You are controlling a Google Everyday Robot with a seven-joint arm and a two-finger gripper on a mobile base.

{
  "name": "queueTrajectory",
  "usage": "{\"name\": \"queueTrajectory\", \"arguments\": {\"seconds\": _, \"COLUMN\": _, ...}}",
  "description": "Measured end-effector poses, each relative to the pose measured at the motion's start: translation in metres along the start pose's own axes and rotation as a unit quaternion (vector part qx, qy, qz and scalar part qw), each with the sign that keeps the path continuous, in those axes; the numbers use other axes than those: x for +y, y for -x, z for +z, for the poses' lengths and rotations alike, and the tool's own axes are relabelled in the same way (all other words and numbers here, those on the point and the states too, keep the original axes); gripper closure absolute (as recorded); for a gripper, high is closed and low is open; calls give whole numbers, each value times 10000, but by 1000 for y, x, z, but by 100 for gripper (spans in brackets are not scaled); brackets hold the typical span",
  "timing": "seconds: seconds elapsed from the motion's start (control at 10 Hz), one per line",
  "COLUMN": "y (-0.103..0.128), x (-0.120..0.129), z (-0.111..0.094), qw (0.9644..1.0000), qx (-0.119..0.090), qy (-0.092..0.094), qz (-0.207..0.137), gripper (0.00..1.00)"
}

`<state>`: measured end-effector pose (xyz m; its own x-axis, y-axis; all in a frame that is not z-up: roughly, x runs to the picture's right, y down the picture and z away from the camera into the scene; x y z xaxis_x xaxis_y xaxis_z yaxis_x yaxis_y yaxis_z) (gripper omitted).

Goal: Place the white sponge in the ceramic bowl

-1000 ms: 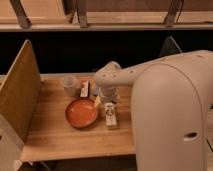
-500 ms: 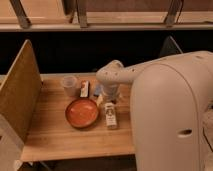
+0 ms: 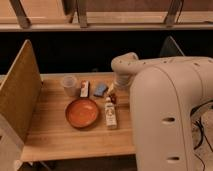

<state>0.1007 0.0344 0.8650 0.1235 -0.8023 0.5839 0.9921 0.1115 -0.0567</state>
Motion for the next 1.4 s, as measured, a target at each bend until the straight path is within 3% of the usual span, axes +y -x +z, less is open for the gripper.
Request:
{"name": "queueTrajectory", "arguments": {"seconds": 0.4, "y": -9, "x": -3, "z": -1, "qw": 9999, "qx": 104, "qy": -28, "qz": -45, "gripper": 20}}
{"name": "queueTrajectory", "arguments": {"seconds": 0.6, "y": -34, "x": -16, "z": -1, "qw": 9973, "qx": 409, "qy": -43, "qz": -612, "gripper": 20}}
{"name": "queueTrajectory", "arguments": {"seconds": 0.7, "y": -47, "x": -28, "z": -2, "qw": 9929, "qx": 560, "qy": -36, "qz": -1051, "gripper": 20}}
{"name": "queueTrajectory", "arguments": {"seconds": 0.9, "y": -70, "x": -49, "z": -4, "qw": 9762, "qx": 759, "qy": -92, "qz": -2031, "gripper": 20}}
{"name": "queueTrajectory", "arguments": {"seconds": 1.1, "y": -81, "x": -63, "z": -6, "qw": 9599, "qx": 803, "qy": -217, "qz": -2676, "gripper": 20}}
{"name": "queueTrajectory", "arguments": {"seconds": 1.2, "y": -85, "x": -67, "z": -7, "qw": 9534, "qx": 820, "qy": -265, "qz": -2891, "gripper": 20}}
{"name": "queueTrajectory", "arguments": {"seconds": 1.4, "y": -88, "x": -70, "z": -8, "qw": 9478, "qx": 838, "qy": -302, "qz": -3060, "gripper": 20}}
